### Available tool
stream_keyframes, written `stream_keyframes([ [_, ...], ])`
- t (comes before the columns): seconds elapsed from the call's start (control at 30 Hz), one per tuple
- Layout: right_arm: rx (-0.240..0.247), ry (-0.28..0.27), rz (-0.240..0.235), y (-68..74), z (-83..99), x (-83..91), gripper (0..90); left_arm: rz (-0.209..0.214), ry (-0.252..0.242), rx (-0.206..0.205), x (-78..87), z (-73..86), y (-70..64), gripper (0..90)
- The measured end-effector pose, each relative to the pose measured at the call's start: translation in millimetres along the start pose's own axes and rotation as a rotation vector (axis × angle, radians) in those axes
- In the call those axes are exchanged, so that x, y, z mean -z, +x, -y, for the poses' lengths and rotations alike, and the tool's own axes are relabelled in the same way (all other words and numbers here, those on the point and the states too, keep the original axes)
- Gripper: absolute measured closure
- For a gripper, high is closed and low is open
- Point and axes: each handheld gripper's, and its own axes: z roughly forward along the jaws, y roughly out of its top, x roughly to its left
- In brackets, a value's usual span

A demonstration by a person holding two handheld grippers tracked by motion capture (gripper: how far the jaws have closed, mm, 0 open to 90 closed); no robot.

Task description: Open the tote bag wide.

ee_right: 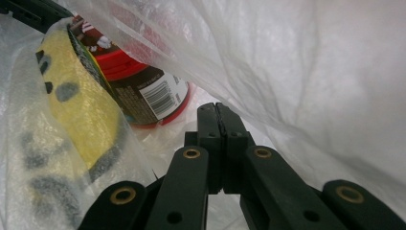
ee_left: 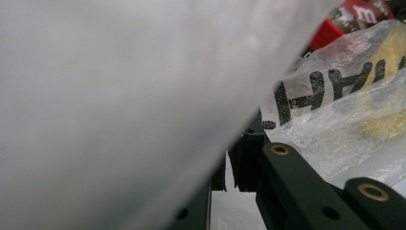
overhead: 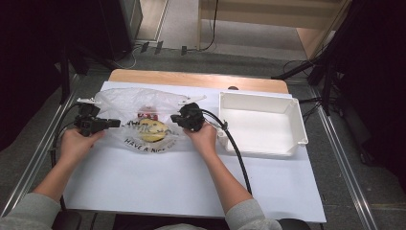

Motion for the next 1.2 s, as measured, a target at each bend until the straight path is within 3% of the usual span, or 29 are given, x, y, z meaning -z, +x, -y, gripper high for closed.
stream_keyframes([
  [0.4,-0.008,0.016,0.027,-6.8,4.7,-4.9,90.0,0.003,0.014,-0.012,-9.7,16.8,3.0,86.8],
  [0.8,-0.071,-0.015,0.056,-19.2,1.3,-11.8,90.0,0.001,0.022,-0.017,-8.7,27.9,5.7,86.7],
  [1.2,-0.053,0.007,0.090,-22.9,-8.4,-19.7,90.0,0.006,0.025,-0.016,-4.6,33.9,7.9,87.3],
])
